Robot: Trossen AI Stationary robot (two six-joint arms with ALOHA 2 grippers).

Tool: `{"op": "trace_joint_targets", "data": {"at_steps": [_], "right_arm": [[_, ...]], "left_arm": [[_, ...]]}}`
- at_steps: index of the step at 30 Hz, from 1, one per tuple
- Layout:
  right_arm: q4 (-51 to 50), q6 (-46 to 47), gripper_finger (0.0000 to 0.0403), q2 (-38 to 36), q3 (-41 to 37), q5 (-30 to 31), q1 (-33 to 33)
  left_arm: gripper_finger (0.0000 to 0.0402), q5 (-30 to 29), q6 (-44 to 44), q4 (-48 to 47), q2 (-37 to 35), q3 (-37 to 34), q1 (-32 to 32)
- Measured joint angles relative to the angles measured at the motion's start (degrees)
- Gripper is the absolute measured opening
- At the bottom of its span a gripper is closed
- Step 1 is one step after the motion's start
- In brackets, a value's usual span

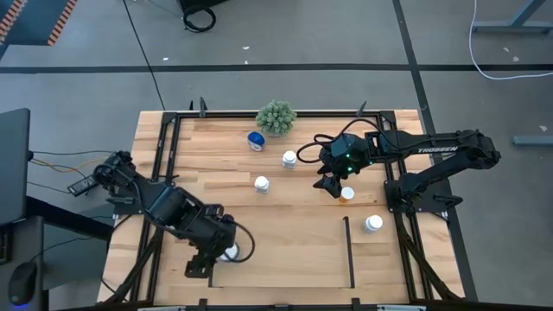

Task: Pick and place medicine bottles onto shelf by color
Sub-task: Put the green pill bottle on the shelf

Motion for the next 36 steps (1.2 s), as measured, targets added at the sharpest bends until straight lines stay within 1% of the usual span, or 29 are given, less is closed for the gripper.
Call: {"op": "trace_joint_targets", "data": {"at_steps": [4, 8, 13, 19, 24, 26, 29, 33, 36], "right_arm": [[0.0, 0.05, 0.0289, 0.0, 0.0, 0.0, 0.0], [0.0, 0.09, 0.0289, 0.0, 0.0, 0.0, 0.0], [0.0, 0.07, 0.0289, 0.0, 0.0, 0.0, 0.0], [-0.02, 0.79, 0.0289, 0.0, 0.0, -0.02, 0.0], [-0.02, 0.89, 0.0289, 0.0, 0.0, -0.02, 0.0], [0.0, 0.96, 0.0289, 0.0, 0.0, -0.02, 0.0], [0.0, 0.98, 0.0289, 0.0, 0.0, -0.04, 0.02], [-0.04, 0.98, 0.0289, 0.0, 0.0, -0.04, 0.0], [-0.07, 0.98, 0.0289, 0.0, 0.0, -0.04, 0.0]], "left_arm": [[0.0286, 1.72, -1.47, 0.1, 0.0, -0.01, -1.6], [0.0286, 1.39, -2.46, 0.25, 0.0, 0.0, -2.72], [0.0286, -4.04, -2.71, -0.49, -1.72, 0.02, -1.05], [0.0286, -8.21, -2.47, -9.26, -2.84, 0.0, 2.45], [0.0286, -15.29, -1.0, -6.97, -2.25, -0.06, 5.52], [0.0286, -15.34, -0.51, -5.68, -1.02, -0.1, 7.05], [0.0286, -13.53, 2.09, -3.41, 0.98, -0.15, 8.3], [0.0286, -10.88, 5.9, -2.72, 3.48, -0.15, 8.19], [0.0286, -10.48, 6.48, -3.55, 4.15, -0.22, 8.17]]}}
